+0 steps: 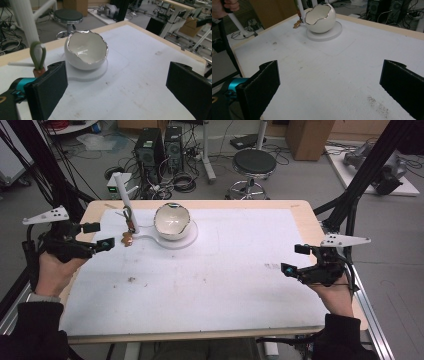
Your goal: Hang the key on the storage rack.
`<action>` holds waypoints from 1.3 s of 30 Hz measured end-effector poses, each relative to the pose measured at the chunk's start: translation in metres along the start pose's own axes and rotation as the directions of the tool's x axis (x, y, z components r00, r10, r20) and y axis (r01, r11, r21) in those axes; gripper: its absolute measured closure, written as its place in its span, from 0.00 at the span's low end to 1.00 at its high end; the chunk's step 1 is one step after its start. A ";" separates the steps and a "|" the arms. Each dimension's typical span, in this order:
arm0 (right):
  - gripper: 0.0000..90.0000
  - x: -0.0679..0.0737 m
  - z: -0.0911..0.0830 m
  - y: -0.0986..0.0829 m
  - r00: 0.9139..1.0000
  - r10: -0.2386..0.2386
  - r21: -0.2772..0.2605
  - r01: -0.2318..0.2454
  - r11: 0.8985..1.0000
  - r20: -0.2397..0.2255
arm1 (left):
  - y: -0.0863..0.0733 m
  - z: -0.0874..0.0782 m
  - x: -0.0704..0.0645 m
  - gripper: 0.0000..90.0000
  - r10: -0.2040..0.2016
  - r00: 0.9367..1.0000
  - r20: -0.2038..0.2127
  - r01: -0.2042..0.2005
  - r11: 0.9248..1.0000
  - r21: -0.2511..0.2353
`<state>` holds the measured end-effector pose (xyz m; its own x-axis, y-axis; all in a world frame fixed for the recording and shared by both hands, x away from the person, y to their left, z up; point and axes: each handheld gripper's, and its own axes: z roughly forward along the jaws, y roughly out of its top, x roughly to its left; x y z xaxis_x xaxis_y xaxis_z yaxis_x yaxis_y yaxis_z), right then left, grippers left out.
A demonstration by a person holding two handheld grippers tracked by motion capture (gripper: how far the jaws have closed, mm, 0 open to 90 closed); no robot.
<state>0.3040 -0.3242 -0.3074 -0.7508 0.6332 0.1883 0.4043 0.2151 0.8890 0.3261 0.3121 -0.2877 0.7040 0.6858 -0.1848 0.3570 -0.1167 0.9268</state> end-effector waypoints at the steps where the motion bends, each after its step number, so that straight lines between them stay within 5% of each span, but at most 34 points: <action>1: 0.02 -0.001 0.000 0.000 1.000 0.002 -0.001 -0.002 1.000 -0.001 | -0.002 -0.002 -0.004 0.05 0.004 1.000 0.001 -0.004 1.000 -0.009; 12: 0.02 0.002 -0.008 -0.003 1.000 0.011 -0.015 -0.011 1.000 0.007 | -0.017 -0.011 -0.032 0.05 0.019 1.000 -0.020 -0.021 0.996 -0.092; 21: 0.02 0.005 -0.011 0.000 1.000 0.001 -0.026 -0.001 1.000 0.015 | -0.018 -0.021 -0.039 0.05 0.029 0.999 0.023 -0.027 0.997 -0.076; 26: 0.02 0.011 -0.011 0.001 1.000 -0.006 -0.016 0.006 1.000 0.015 | -0.025 -0.023 -0.037 0.05 0.009 1.000 0.011 -0.008 0.998 -0.059; 39: 0.02 0.018 -0.009 0.005 1.000 -0.022 -0.021 0.023 1.000 0.005 | -0.024 -0.024 -0.044 0.05 0.034 0.999 -0.003 -0.034 0.997 -0.070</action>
<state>0.2879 -0.3189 -0.2959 -0.7571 0.6318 0.1663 0.3763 0.2137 0.9015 0.2720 0.3016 -0.2941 0.7140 0.6833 -0.1526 0.2892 -0.0894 0.9531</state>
